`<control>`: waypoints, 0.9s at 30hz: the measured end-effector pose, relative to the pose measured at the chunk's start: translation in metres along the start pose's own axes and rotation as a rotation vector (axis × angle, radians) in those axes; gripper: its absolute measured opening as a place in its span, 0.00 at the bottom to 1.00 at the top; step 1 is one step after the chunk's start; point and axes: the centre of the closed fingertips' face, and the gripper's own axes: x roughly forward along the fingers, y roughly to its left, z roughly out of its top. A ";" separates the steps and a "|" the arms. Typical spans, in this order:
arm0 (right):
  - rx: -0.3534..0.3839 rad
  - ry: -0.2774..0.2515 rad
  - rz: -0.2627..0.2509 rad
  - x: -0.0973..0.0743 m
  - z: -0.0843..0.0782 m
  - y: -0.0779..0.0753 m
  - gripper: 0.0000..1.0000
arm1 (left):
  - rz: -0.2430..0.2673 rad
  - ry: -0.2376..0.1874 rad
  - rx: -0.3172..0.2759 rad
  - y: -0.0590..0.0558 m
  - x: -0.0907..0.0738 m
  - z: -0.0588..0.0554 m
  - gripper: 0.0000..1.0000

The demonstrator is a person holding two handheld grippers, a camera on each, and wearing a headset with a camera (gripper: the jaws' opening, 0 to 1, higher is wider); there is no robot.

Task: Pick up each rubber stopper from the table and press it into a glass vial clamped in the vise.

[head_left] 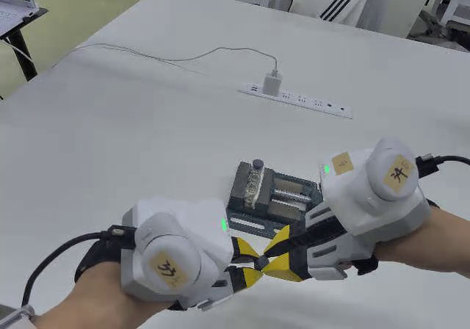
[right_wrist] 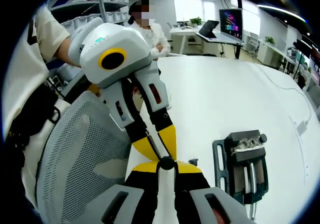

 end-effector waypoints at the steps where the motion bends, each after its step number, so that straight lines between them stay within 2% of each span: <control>1: 0.002 0.001 0.001 0.000 0.000 0.000 0.07 | -0.001 0.000 -0.004 0.000 0.000 0.000 0.05; 7: 0.003 0.003 0.002 0.001 -0.001 0.000 0.06 | 0.006 -0.004 -0.019 0.000 0.000 -0.001 0.06; 12: 0.003 0.012 -0.002 0.001 -0.004 -0.001 0.06 | 0.025 -0.012 -0.041 0.004 -0.001 -0.003 0.14; 15: 0.007 0.014 -0.006 0.000 -0.005 -0.003 0.06 | 0.041 -0.020 -0.067 0.008 -0.001 -0.005 0.22; 20: 0.010 0.020 -0.004 0.001 -0.007 -0.003 0.06 | 0.098 -0.025 -0.109 0.016 -0.002 -0.014 0.44; 25: 0.013 0.023 -0.001 0.002 -0.009 -0.003 0.07 | 0.133 -0.033 -0.165 0.022 -0.006 -0.021 0.58; 26: 0.013 0.023 -0.001 0.003 -0.009 -0.003 0.07 | 0.141 -0.034 -0.165 0.024 -0.007 -0.022 0.62; 27: 0.015 0.023 0.001 0.003 -0.009 -0.003 0.07 | 0.170 -0.035 -0.153 0.028 -0.009 -0.024 0.66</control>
